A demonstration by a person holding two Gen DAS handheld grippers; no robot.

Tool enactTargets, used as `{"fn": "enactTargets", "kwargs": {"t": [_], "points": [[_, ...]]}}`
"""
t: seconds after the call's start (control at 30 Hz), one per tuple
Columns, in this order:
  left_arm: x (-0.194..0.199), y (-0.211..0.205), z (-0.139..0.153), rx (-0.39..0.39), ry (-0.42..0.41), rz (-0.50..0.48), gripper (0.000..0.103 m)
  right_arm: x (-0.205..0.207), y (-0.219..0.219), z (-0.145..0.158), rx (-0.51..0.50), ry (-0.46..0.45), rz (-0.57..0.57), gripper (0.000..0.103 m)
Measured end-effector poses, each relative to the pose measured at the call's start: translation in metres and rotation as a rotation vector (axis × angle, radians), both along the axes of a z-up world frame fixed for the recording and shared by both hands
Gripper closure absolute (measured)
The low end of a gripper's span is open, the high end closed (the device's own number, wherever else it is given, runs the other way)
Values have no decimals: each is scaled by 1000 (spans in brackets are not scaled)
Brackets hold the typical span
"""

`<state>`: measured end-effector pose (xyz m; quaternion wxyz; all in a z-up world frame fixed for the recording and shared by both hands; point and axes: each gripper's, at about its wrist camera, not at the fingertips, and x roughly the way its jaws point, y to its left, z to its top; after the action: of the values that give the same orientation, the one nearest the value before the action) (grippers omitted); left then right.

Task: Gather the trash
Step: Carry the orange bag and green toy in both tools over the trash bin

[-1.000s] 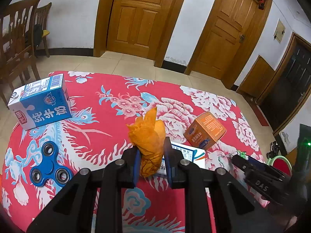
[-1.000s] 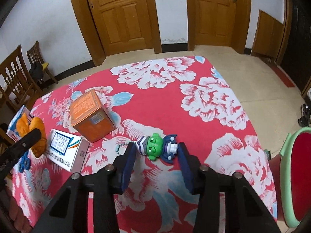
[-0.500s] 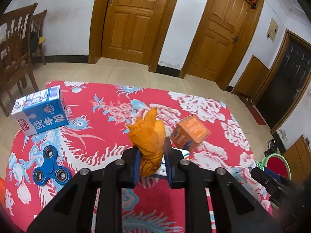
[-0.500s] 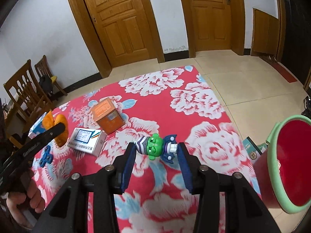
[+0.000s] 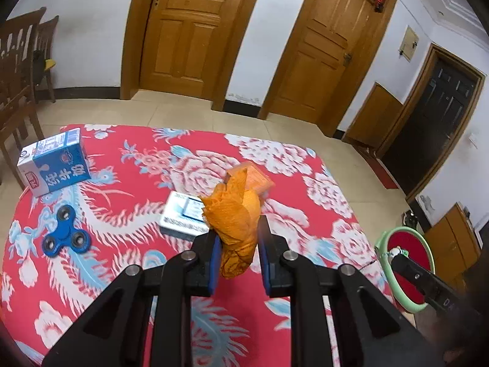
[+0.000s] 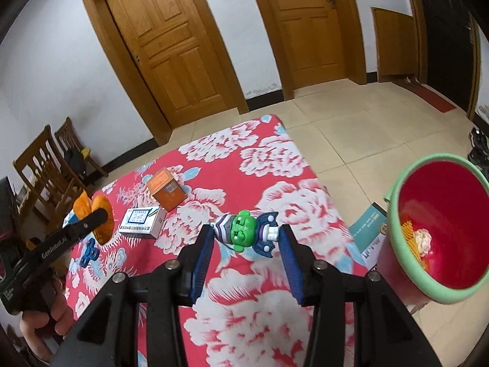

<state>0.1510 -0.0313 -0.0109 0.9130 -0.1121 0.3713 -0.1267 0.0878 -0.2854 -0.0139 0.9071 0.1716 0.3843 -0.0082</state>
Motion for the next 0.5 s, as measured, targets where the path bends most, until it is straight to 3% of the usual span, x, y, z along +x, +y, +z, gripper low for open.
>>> {"fn": "enactTargets", "kwargs": {"t": [0.5], "points": [[-26, -48, 17, 11, -13, -113, 82, -48, -49, 17, 50, -78, -102, 56]]}}
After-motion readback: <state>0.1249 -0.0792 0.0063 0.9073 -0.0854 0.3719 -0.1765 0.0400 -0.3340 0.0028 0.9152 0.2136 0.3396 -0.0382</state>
